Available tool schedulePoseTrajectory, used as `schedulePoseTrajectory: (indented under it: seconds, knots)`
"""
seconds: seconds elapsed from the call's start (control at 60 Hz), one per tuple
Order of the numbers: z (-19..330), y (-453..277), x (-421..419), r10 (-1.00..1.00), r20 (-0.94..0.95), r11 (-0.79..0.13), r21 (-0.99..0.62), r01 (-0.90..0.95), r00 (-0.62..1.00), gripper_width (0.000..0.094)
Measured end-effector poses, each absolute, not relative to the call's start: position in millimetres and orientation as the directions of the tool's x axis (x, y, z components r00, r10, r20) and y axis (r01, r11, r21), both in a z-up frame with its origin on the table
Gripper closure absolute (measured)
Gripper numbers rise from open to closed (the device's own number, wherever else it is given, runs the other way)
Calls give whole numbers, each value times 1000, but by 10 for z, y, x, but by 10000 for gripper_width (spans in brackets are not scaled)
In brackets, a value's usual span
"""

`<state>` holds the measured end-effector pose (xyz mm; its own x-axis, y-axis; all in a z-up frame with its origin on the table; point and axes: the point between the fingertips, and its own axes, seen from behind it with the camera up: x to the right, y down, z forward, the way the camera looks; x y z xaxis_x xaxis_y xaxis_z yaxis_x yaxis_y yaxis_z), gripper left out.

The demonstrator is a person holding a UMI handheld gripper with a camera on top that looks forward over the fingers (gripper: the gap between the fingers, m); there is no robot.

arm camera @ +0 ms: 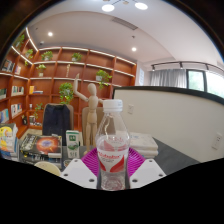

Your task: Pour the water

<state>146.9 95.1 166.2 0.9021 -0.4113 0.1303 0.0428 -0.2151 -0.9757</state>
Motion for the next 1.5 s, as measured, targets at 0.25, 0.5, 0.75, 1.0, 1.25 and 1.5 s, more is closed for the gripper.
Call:
schedulePoseTrajectory:
  seconds: [0.25, 0.5, 0.75, 1.0, 1.25, 1.5]
  knots:
    - [1277, 1114, 1746, -406, 69, -204, -979, -17, 911, 563]
    - [1109, 1134, 1720, -373, 15, -178, -983, -55, 928, 518]
    - [988, 1031, 1614, -338, -21, -210, -973, -97, 941, 83]
    - [876, 407, 1117, -268, 3, -292, -953, -78, 963, 48]
    - [1187, -588, 381, -119, 13, -301, -953, -23, 993, 46]
    - [1516, -1181, -282, -5, -32, -262, -964, -32, 999, 47]
